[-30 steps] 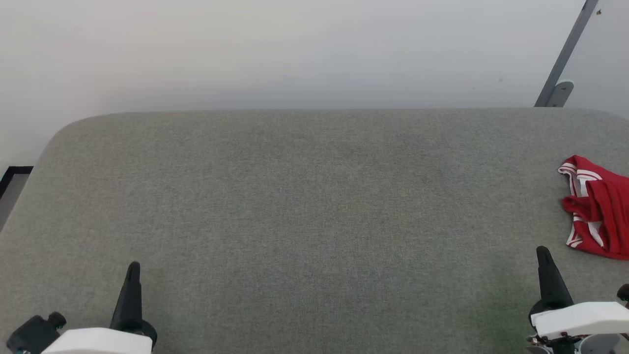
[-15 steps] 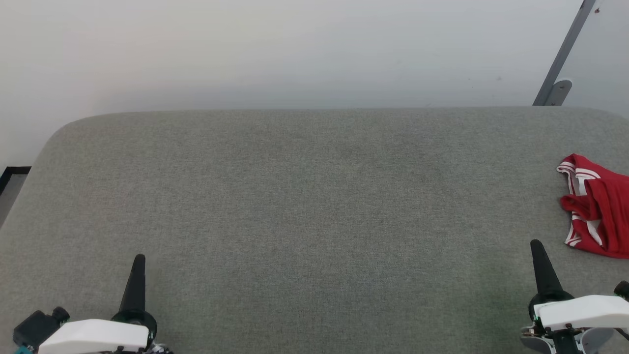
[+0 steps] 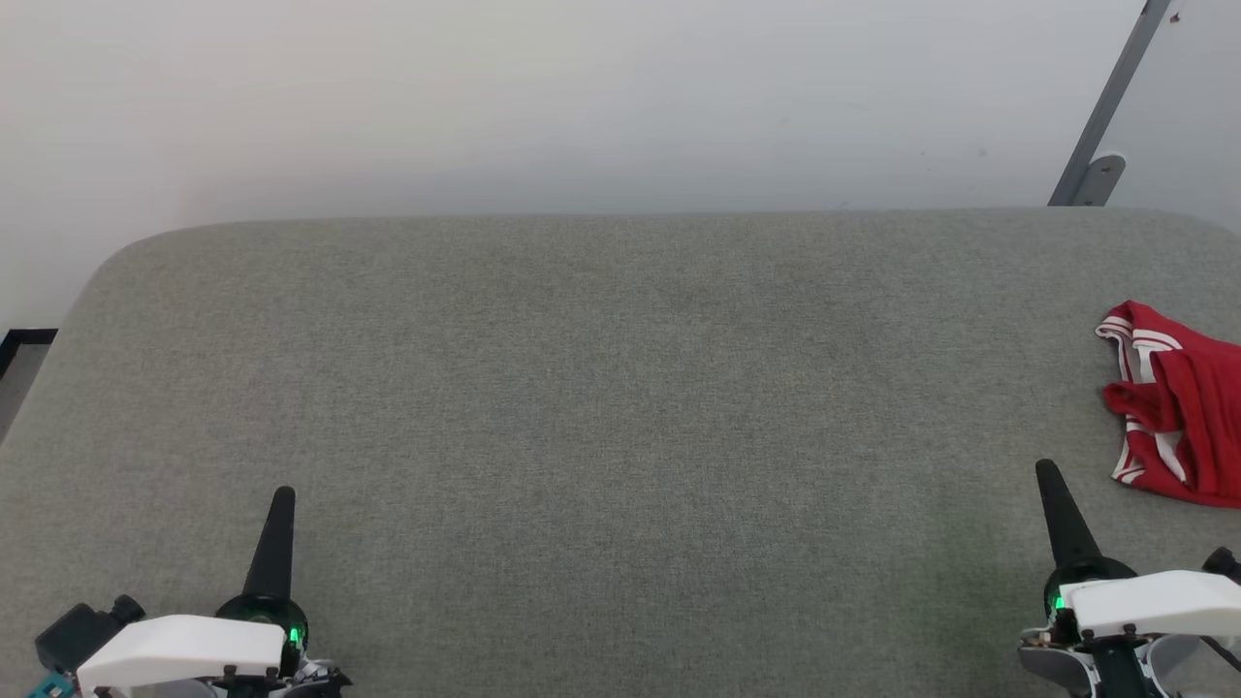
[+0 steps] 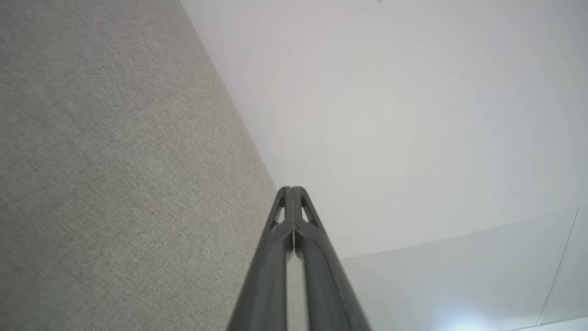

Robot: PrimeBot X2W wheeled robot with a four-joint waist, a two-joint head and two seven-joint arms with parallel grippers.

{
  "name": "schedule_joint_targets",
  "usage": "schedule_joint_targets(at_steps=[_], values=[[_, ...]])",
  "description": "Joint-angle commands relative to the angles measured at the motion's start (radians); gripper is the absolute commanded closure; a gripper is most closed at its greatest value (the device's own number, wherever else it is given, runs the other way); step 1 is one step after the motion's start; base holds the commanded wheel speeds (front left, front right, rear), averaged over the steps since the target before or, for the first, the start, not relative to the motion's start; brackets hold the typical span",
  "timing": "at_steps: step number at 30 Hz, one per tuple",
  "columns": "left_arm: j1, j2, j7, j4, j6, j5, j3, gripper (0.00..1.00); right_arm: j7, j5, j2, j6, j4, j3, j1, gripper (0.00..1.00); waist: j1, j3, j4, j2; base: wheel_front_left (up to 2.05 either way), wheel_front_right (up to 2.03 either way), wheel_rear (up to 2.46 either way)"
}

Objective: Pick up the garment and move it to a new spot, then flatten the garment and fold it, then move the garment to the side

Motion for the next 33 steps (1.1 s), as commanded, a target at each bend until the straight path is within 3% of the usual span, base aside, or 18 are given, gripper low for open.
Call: schedule_joint_targets(at_steps=[1, 33], values=[[-0.026, 0.0, 0.007, -0.003, -0.004, -0.026, 0.006, 1.0, 0.01, 0.031, 0.0, 0.0, -0.013, 0.003, -0.023, 1.0, 0.0, 0.0, 0.0, 0.0, 0.0, 0.0, 0.0], [-0.078, -0.028, 0.074, 0.03, -0.005, -0.241, 0.018, 1.0, 0.075, 0.282, 0.019, 0.0, -0.011, 0.011, -0.049, 1.0, 0.0, 0.005, -0.009, 0.0, 0.0, 0.0, 0.0]])
